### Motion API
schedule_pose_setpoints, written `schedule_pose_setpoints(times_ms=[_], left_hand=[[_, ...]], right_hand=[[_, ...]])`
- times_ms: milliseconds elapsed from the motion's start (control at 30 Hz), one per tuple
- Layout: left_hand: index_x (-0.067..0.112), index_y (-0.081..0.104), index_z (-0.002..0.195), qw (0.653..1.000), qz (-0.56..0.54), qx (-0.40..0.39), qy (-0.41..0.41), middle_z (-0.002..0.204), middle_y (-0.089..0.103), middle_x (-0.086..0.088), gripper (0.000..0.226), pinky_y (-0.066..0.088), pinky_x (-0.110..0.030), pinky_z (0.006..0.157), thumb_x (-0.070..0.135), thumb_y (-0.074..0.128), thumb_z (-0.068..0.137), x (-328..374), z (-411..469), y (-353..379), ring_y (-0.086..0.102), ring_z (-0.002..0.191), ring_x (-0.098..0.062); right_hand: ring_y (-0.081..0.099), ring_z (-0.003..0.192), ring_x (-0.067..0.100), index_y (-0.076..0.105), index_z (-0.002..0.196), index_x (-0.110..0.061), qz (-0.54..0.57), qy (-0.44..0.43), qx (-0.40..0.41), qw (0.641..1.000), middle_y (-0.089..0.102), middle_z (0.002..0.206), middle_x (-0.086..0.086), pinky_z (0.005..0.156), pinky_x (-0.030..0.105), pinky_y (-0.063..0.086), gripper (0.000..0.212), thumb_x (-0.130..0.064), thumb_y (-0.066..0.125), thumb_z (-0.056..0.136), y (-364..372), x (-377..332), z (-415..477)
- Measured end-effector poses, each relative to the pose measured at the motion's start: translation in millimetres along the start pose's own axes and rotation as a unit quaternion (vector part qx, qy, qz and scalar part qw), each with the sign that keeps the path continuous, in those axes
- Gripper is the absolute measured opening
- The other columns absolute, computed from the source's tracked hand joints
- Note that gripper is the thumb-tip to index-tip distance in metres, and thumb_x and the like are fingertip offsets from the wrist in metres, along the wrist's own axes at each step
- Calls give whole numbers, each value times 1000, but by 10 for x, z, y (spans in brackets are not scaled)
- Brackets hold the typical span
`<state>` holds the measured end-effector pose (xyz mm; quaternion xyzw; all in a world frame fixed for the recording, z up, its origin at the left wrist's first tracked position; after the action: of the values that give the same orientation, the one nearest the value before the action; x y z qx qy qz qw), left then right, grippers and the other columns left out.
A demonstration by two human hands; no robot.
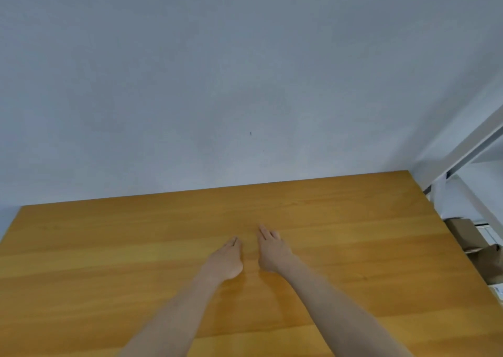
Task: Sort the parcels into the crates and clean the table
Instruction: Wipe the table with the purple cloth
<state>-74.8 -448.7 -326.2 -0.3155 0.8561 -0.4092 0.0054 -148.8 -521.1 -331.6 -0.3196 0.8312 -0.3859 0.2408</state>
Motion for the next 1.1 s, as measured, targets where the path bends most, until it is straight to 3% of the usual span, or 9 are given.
schedule_pose_setpoints(times_ms=[167, 267, 367, 467, 600, 700, 833, 933, 1100], left_hand=[[11, 3, 152, 1000, -17, 15, 4, 160, -6, 1, 56, 34, -32, 109, 11, 25, 101, 55, -143, 103, 17, 144, -18], [13, 3, 152, 999, -26, 19, 18, 160, -4, 1, 56, 38, -31, 106, 13, 27, 101, 215, -319, 320, 23, 142, -20], [13, 5, 152, 997, -52, 35, 33, 160, -1, 1, 56, 30, -34, 113, 13, 27, 102, 402, -507, 520, 14, 145, -21], [11, 12, 152, 992, -99, 42, 65, 159, 8, -2, 55, 18, -32, 117, 10, 30, 100, 627, -707, 826, 13, 146, -20], [-1, 35, 141, 950, -291, 57, 96, 148, 37, -15, 46, 32, -21, 108, -3, 39, 95, 1029, -1057, 1397, 38, 135, -22], [0, 59, 117, 889, -430, 104, 117, 116, 62, -12, 30, 45, -7, 78, -8, 44, 92, 1343, -1448, 1714, 59, 102, -16], [13, 64, 101, 815, -567, -4, 117, 91, 70, -2, 20, 54, -19, 74, 2, 49, 95, 1878, -2061, 2562, 68, 82, -9], [12, 67, 93, 812, -572, -37, 113, 80, 69, -5, 21, 55, -25, 71, 0, 50, 94, 2146, -2316, 3185, 68, 73, -13], [10, 64, 84, 867, -481, -101, 77, 78, 65, -5, 20, 44, -20, 50, -1, 49, 93, 2385, -2445, 4119, 62, 55, -7]], right_hand=[[3, 147, 23, -1, 152, -5, 22, 10, -10, 1000, -14, 159, 2, 113, 38, 29, 68, -6, 41, 98, 134, 55, -229], [27, 139, 25, 4, 152, -6, 29, 13, -1, 1000, -12, 159, 0, 93, 32, 45, 66, 0, 39, 97, 369, 104, -560], [50, 117, 28, 22, 149, -8, 61, -2, 35, 998, 5, 158, -2, 76, 32, 44, 58, 5, 39, 95, 569, 180, -858], [46, 126, 25, 39, 143, -7, 159, -18, 83, 984, 27, 154, -1, 94, 32, 47, 53, 9, 37, 93, 739, 305, -1234], [56, 117, 18, 66, 119, -5, 364, 17, 208, 908, 60, 128, 5, 100, 25, 43, 34, 1, 53, 88, 954, 584, -1960], [64, 83, 11, 74, 87, -8, 493, 59, 279, 822, 69, 88, -2, 79, 23, 52, 10, -4, 65, 85, 1187, 835, -2580], [61, 63, 2, 63, 68, -22, 562, 89, 300, 765, 65, 67, -7, 58, 16, 49, 23, -5, 69, 82, 1760, 1136, -3454], [59, 56, 1, 63, 64, -22, 597, 110, 304, 734, 64, 57, -8, 54, 16, 47, 26, -2, 73, 77, 2299, 1344, -3979], [55, 52, 7, 64, 66, -15, 579, 212, 283, 735, 62, 57, -3, 55, 22, 45, 16, -10, 76, 76, 3277, 1835, -4434]])
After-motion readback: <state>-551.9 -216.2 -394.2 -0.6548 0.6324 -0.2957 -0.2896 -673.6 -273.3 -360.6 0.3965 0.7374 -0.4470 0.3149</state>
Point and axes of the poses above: each hand's wrist, its own z-axis towards the middle knuckle, its own y-axis out of the palm, x = y × z, the point moved 8 cm from there along z, towards the middle knuckle
